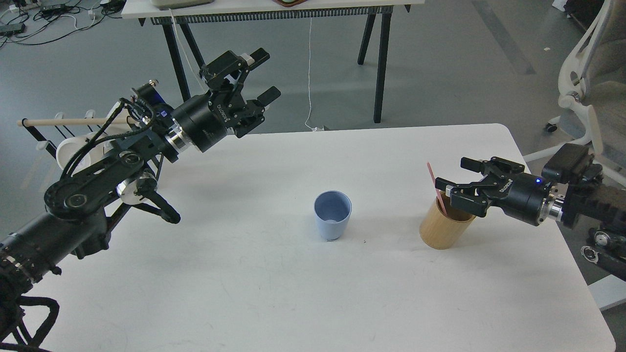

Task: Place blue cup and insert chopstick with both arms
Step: 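Grasp the pink straw in the tan cup with the right gripper and lift, then carry the straw over the blue cup and lower it inside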

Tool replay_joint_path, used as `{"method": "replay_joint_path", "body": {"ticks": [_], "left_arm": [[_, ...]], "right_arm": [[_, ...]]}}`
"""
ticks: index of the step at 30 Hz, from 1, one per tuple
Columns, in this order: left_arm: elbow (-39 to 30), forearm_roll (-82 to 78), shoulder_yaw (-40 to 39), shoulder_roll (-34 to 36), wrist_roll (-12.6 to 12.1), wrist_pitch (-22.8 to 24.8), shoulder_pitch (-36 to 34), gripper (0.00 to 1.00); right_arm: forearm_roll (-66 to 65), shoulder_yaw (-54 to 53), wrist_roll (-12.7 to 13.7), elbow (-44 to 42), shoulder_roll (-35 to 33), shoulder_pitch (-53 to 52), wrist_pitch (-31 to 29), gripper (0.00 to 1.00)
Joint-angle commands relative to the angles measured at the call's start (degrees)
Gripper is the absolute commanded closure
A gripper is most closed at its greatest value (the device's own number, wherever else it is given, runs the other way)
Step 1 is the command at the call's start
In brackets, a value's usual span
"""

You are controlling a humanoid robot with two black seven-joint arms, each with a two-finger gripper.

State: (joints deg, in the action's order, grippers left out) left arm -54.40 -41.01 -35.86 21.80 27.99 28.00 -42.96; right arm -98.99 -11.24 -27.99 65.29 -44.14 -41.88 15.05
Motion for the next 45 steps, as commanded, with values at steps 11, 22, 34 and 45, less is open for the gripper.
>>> {"method": "replay_joint_path", "body": {"ticks": [11,22,34,45], "left_arm": [[0.09,0.14,-0.18,-0.44,0.01,0.0,0.33,0.1],[0.17,0.23,-0.62,-0.44,0.01,0.0,0.95,0.1],[0.17,0.23,-0.7,-0.26,0.01,0.0,1.04,0.1],[0.17,0.23,-0.53,-0.44,0.01,0.0,1.04,0.1]], "right_arm": [[-1.38,0.87,-0.01,-0.87,1.86,-0.83,0.51,0.73],[-1.38,0.96,-0.01,-0.87,1.78,-1.1,0.51,0.92],[-1.55,-0.18,-0.01,2.02,-3.84,-3.73,0.42,1.0],[5.55,-9.58,-0.01,18.1,-17.11,-5.14,-0.2,1.0]]}}
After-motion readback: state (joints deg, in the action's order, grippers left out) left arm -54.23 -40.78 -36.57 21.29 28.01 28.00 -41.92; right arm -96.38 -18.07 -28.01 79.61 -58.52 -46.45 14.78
